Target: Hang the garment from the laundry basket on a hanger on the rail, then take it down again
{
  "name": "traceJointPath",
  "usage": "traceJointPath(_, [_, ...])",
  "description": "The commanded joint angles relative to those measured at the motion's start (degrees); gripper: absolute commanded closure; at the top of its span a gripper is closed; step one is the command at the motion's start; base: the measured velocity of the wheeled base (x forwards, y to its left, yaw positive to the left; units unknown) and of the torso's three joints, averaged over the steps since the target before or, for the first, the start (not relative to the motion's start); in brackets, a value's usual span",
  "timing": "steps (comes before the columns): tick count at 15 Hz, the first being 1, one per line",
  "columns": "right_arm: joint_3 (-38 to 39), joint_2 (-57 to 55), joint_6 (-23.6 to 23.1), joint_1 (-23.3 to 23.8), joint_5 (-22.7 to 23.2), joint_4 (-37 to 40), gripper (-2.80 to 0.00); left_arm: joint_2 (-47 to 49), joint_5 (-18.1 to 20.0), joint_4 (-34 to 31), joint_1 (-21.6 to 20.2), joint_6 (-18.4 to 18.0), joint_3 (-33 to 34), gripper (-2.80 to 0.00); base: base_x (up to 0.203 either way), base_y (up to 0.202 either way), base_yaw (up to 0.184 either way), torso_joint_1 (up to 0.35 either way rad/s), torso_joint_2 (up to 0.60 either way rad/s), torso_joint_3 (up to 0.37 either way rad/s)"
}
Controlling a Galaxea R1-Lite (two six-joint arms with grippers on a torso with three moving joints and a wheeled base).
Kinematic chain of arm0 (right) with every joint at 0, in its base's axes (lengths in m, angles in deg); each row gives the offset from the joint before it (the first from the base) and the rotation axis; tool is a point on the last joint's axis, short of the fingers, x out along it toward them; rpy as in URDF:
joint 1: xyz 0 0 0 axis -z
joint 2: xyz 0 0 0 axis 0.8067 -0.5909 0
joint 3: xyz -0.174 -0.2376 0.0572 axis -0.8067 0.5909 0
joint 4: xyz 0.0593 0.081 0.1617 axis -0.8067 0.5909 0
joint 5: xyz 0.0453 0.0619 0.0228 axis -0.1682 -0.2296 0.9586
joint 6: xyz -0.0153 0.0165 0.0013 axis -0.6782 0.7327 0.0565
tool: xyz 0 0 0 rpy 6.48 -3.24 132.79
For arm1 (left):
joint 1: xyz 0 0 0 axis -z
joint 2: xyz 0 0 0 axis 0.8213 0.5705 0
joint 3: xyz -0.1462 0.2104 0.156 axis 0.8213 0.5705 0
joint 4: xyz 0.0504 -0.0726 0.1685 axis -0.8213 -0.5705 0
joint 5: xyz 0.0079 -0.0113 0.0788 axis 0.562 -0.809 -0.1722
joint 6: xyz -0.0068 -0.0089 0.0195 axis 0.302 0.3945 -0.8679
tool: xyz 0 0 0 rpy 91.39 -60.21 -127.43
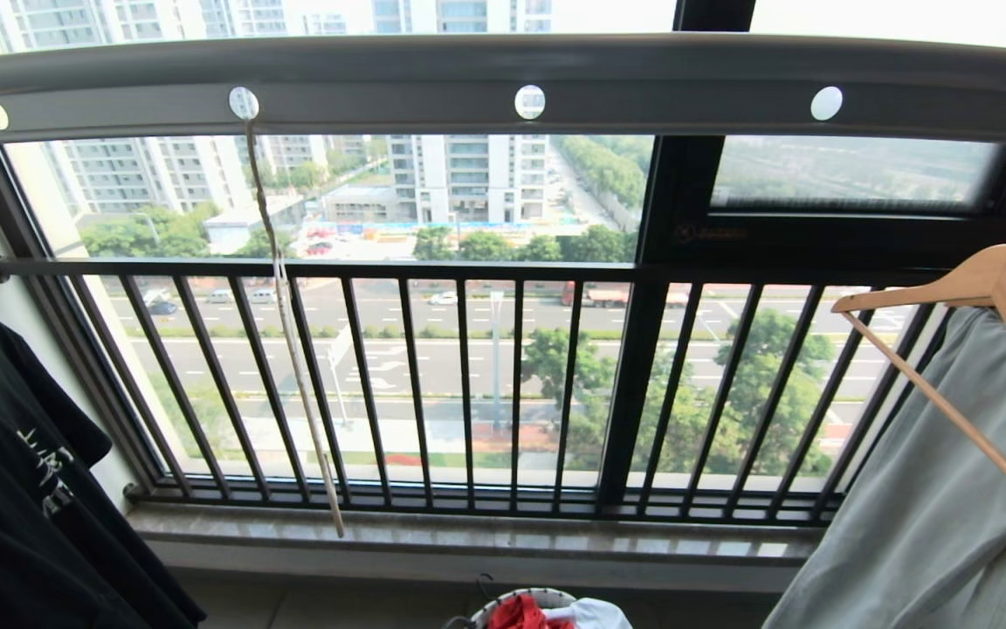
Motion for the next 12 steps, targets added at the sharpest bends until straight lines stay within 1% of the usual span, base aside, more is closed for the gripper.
traceJointPath(1, [0.0,0.0,-0.04,0.06,0.0,0.0,0.0,0.04,-0.04,0.0,0.0,0.0,0.0,0.0,0.0,0.0,0.0,0.0,0.0,0.0])
traceJointPath(12, [-0.01,0.0,-0.04,-0.03,0.0,0.02,0.0,0.04,0.05,0.0,0.0,0.0,0.0,0.0,0.0,0.0,0.0,0.0,0.0,0.0])
